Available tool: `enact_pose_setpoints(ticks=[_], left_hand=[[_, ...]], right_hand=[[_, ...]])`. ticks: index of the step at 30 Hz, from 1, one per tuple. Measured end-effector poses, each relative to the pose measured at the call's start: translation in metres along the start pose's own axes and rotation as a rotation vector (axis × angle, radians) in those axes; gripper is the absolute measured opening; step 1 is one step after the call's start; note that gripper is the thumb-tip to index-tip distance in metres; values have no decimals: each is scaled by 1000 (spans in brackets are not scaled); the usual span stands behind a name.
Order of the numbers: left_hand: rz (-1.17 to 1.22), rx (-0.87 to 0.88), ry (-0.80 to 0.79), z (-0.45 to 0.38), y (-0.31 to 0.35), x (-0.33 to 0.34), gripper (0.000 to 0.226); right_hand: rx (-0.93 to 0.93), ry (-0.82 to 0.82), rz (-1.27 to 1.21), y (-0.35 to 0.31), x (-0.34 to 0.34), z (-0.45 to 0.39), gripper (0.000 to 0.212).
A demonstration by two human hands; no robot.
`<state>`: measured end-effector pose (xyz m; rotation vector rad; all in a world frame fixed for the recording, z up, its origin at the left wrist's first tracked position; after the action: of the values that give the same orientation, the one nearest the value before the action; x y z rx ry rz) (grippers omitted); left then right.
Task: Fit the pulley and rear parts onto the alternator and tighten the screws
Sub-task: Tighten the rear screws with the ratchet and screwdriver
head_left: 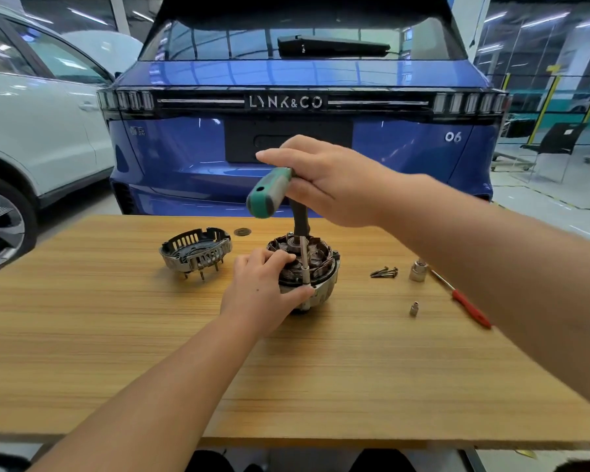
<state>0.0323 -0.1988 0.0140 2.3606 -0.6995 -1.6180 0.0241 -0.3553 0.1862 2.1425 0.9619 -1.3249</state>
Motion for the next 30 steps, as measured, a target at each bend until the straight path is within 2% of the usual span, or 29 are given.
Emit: enact_pose_setpoints(ticks=[4,7,9,11,13,15,18,21,23,26,28,30], left_hand=[[-9,-10,-4,-1,2,0,67],[-5,-3,15,0,2,0,66],[-4,1,26,1,3,0,65],[-17,1,20,1,4,1,66],[-24,-5,-2,0,3,0,69],[-27,-1,-38,-2,-1,-2,76],[-31,8,-61,-4,-6,-3,79],[-33,-7,-49,-6,-5,-1,77],[-23,-12,-46,-7,-5,0,76],[10,-19,-37,-7,-6,1,72],[16,-22,-26,-7,-5,2,70],[6,-25,-20,-5,-2,2,70]], right_hand=[[1,-177,161,0,-14,-14,54],[37,-169,191,-11,-16,-25,47],[168,-130,133,-16,-16,-36,47],[428,-116,-122,-15,-16,-42,46],[696,-89,-590,-13,-16,-43,32],[866,0,-1003,-11,-14,-40,21],[979,166,-1429,-9,-1,-32,15],[999,430,-1806,-6,15,-28,19],[965,597,-1940,-5,23,-24,14],[834,782,-1921,-4,33,-15,15],[665,899,-1686,-5,40,-12,14],[497,940,-1340,-5,46,-8,7]])
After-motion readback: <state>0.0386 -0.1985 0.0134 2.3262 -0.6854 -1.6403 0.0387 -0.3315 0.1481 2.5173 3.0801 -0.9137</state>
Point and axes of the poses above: each hand's wrist, its own z-axis away from the middle knuckle, its own x-axis out of the palm, y = z × x, the point moved 1 cm from there along -z, towards the middle knuckle
